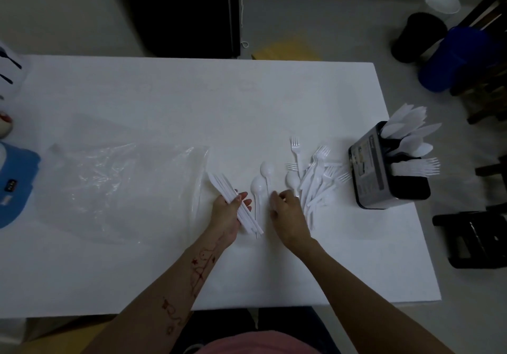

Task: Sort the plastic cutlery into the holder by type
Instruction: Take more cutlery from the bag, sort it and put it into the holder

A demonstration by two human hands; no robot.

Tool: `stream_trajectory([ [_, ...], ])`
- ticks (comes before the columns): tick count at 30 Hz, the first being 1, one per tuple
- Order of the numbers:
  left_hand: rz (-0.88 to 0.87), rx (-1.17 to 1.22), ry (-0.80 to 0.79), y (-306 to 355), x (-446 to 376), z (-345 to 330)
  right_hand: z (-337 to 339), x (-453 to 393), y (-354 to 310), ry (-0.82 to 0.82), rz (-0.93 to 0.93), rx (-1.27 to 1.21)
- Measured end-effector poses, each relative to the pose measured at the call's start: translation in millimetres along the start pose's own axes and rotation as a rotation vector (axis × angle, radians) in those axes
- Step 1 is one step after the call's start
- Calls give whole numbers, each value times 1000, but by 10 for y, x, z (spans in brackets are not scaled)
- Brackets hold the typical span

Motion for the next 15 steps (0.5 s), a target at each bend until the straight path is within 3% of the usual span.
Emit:
stream_trajectory([
  [5, -25, 43, -5, 3, 10, 33, -56, 31, -250, -14, 112, 15],
  [10, -29, 54, -23, -4, 1, -3, 347, 18, 315, 172, -252, 163],
  [15, -33, 24, -40, -29, -3, -78, 183, -67, 190, 119, -121, 269],
])
Point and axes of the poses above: each hand's wrist, its own x-axis away from the middle knuckle, its own z-axis out of the back of the hand, y = z × x, the point moved 9 cm from there along -x, towards the middle knuckle, and after that the axes turned 2 degrees about y, right-handed, at the moved point
